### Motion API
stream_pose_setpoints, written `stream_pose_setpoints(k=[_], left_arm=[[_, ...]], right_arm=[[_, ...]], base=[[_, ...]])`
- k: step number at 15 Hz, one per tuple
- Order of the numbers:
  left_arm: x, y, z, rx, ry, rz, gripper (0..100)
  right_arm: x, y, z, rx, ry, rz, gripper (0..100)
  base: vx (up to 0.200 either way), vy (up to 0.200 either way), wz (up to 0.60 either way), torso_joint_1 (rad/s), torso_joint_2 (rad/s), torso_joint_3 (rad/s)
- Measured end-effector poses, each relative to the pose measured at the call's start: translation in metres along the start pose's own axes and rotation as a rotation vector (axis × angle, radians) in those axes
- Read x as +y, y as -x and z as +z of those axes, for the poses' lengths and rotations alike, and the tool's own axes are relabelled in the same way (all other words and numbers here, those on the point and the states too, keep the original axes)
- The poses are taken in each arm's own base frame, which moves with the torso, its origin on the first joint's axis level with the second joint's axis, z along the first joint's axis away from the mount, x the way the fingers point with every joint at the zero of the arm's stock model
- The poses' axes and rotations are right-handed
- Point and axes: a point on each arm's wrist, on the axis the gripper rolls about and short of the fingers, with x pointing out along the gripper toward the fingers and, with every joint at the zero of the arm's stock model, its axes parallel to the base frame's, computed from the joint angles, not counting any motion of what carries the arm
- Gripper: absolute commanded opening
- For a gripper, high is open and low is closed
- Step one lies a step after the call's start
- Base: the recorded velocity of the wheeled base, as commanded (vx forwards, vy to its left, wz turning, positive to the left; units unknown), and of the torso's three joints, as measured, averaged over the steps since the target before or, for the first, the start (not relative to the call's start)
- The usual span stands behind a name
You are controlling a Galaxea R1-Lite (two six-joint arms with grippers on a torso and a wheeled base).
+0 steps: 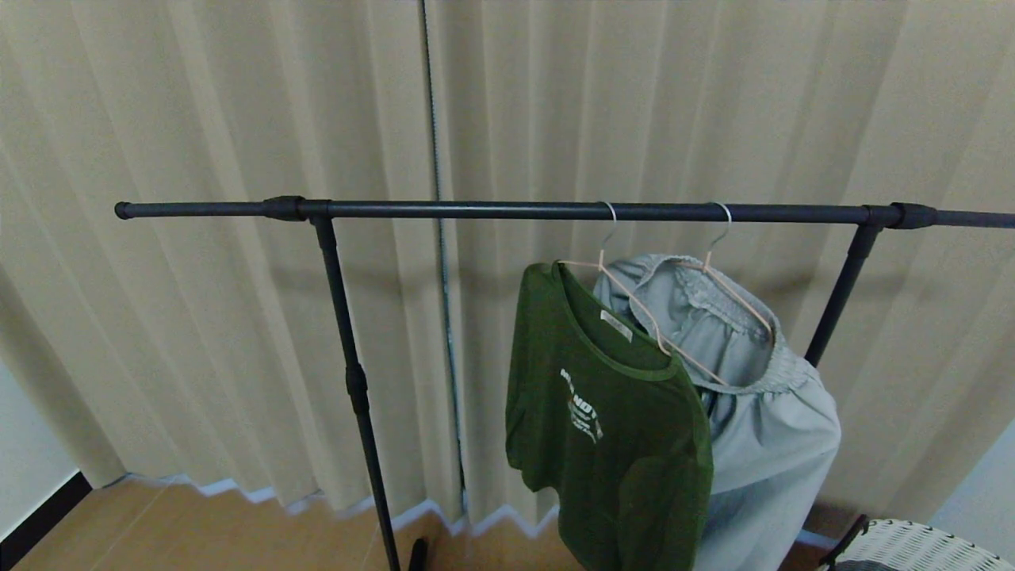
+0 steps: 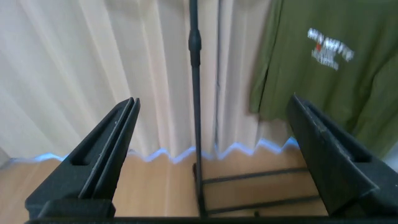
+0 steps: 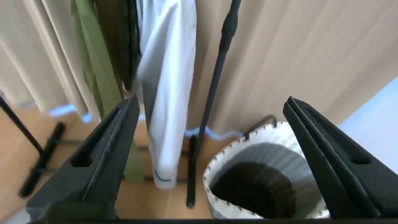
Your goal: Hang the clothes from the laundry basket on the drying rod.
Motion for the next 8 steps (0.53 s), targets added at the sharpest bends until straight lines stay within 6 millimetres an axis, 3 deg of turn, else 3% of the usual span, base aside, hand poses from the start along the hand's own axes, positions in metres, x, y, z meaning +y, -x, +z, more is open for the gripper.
stream_pose_setpoints(k=[3, 8], left_arm=[[0.0, 0.001, 0.0, -0.016, 0.005, 0.011, 100], [0.0, 0.001, 0.0, -0.018, 0.005, 0.012, 100]], right_arm=[[0.001, -0.01, -0.004, -0.141, 0.01, 0.042, 100], [0.002, -0.014, -0.012, -0.127, -0.006, 0.088, 100]], base=[[0.0, 0.0, 0.0, 0.0, 0.0, 0.0], [0.0, 0.0, 0.0, 0.0, 0.0, 0.0]])
